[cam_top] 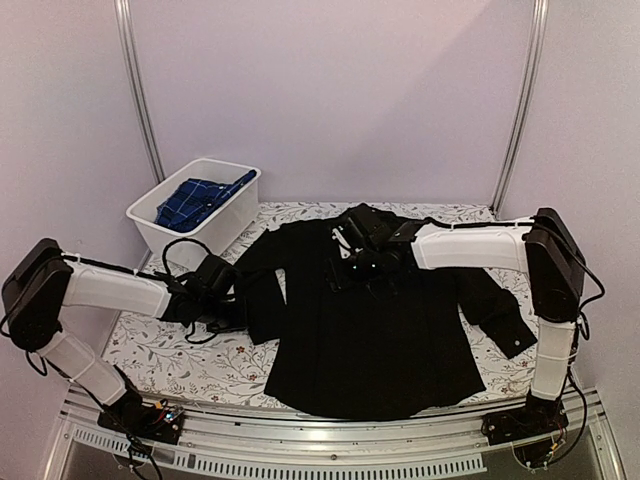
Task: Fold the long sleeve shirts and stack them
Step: Pick up the sleeve from the center of the board, then pass from the left arm to the right
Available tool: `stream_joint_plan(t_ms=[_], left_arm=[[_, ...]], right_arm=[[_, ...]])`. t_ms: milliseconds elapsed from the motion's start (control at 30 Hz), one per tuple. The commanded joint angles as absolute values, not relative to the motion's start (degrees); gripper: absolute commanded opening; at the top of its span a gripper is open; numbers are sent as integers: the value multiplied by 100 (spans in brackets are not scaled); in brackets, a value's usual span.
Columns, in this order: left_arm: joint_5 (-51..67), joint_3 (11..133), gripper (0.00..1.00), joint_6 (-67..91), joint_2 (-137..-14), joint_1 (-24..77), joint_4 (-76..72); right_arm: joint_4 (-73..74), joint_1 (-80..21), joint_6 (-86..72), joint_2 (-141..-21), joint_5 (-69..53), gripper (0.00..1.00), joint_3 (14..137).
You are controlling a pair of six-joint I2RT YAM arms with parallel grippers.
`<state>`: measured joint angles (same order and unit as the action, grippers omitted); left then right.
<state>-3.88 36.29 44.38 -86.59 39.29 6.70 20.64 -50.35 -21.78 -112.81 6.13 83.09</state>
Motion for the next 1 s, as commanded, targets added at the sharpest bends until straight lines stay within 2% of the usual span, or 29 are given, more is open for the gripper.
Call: stream_joint_plan(t_ms=[0,200,433,533,800,967], left_arm=[[-282,3829,0,4119,-8120,3981,469],[33,4308,0,3912,-7602,3962,861],[859,4637,0,4069,-7546,3869,915],[1064,4671,0,4121,-7520,3773,897],[1452,4689,0,4089,-7479,3563,861],[1533,4703,0,4075,-7487,3523,841]], right_arm=[[1869,-5571,-1887,-11528,755,59,8763],[1343,-6128,-1337,-11698,646,61,9042],[969,-6470,-973,-12038,852,77,9261],[859,-6516,-971,-12122,1326,83,9267],[599,-6653,-897,-12197,2491,89,9188],[578,-6712,-754,-12341,2590,89,9314]])
